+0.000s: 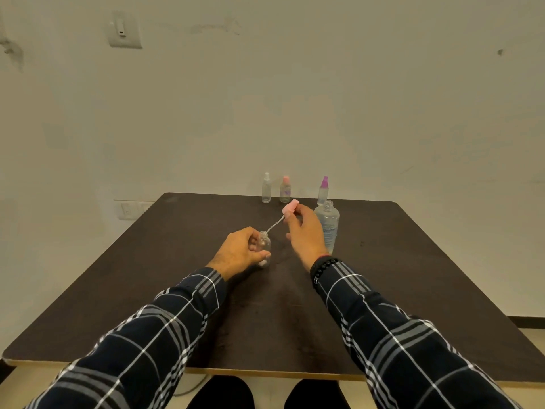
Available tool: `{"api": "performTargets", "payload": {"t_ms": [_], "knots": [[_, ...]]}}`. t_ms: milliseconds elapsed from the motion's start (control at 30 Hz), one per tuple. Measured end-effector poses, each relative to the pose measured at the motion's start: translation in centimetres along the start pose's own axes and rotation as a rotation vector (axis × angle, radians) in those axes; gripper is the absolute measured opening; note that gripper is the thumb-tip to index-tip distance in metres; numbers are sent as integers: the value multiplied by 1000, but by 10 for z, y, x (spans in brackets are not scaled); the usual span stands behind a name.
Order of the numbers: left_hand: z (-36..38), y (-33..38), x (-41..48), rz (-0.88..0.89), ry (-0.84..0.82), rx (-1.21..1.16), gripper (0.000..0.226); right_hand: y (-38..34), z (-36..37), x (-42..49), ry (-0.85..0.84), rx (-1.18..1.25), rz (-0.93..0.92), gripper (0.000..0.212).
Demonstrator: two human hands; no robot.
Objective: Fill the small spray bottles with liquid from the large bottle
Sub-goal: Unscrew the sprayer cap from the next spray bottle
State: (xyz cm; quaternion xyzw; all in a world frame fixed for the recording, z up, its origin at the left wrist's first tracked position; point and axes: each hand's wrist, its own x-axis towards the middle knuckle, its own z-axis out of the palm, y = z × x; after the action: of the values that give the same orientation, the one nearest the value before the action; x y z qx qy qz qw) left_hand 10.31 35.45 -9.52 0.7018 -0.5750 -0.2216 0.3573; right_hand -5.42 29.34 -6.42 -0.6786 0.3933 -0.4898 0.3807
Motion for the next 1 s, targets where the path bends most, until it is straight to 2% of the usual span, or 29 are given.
{"api": "performTargets", "payload": {"t_ms": [167,233,367,433,667,767,900,967,1000], "knots": [[-2,-3,2,2,5,23,38,3,-4,5,42,-22,37,25],[-2,-4,3,7,11,15,37,8,-3,5,2,-132,71,35],[1,-6,3,-2,23,-5,37,28,10,5,-171,-466,266,41],[1,-6,3,-10,24,-14,38,36,18,3,-208,-554,341,45],[2,-8,6,-28,19,-34,39,46,22,6,-203,-617,354,43],[2,-8,6,-20,19,-42,37,36,8,-1,-63,-562,241,32],[0,-4,5,-21,10,-29,37,14,-15,-23,361,-511,55,22],[-1,-2,3,-11,5,-39,37,15,-27,-26,499,-403,51,18],[-1,0,3,-5,6,-39,37,19,-34,-25,547,-378,76,24]]}}
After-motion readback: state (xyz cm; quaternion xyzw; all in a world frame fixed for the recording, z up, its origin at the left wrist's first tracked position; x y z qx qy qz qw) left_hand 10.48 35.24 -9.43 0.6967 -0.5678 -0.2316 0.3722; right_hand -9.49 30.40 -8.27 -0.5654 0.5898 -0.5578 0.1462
